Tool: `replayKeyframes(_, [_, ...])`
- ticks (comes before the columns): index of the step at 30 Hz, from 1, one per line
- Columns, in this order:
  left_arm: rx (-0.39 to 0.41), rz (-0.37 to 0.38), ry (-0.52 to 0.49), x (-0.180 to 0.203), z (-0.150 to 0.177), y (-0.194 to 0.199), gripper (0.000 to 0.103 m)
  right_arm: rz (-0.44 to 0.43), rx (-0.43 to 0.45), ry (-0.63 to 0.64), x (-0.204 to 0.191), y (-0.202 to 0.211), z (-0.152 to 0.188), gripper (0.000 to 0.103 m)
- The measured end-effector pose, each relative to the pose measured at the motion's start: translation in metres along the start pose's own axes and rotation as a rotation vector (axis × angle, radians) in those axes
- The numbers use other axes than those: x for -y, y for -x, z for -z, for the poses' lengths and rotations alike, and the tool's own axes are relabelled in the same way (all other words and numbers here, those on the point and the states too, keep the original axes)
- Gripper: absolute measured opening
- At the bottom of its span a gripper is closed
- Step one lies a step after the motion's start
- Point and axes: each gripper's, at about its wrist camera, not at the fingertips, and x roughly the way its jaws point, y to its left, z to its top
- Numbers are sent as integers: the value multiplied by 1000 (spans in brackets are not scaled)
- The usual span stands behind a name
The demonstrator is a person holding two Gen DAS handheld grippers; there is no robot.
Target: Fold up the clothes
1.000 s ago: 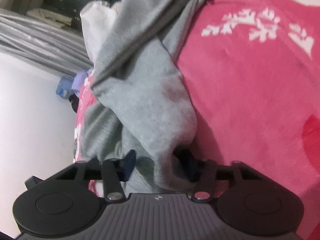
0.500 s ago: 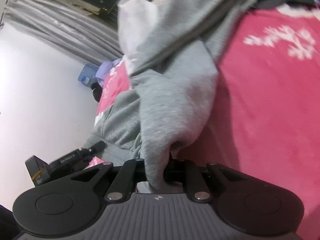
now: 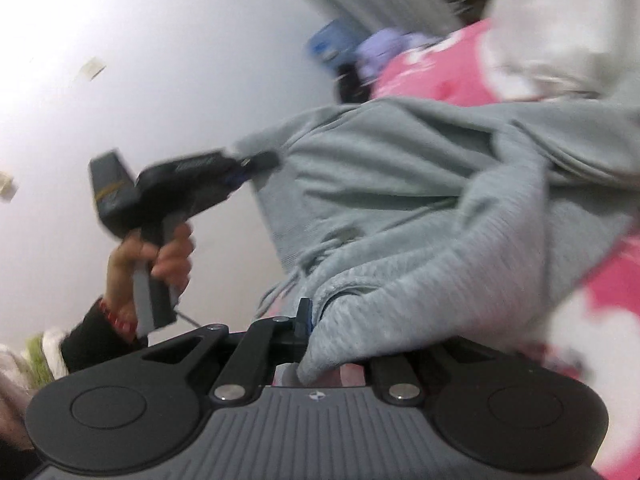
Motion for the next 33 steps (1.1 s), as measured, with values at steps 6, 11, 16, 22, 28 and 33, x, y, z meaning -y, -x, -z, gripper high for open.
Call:
replayKeyframes(6, [-15,-118,-13,-48,-45,-15,9,-126,-63,64,-34,-92,-21,8])
replayKeyframes(11, [-47,-184,-111,-68,-58,-38,9,-160,-80,35,-40,-147,-15,8])
replayKeyframes(16, [-174,-258,-162,-94,-30,-86,10,-98,-136,-62,-16,-201,16,9])
replayKeyframes(22, [-277,-310,-118,-120,-12,-105,37,-59,-185,-177,7,-209,30,60])
replayKeyframes(28, [-263,-345,-120,-133,-14,-49,53,-71,-256,-144,16,-172,31,79])
replayKeyframes(33, [-247,-282,-262,-103,18,17,56,-3,-217,121,0,-112,35,76])
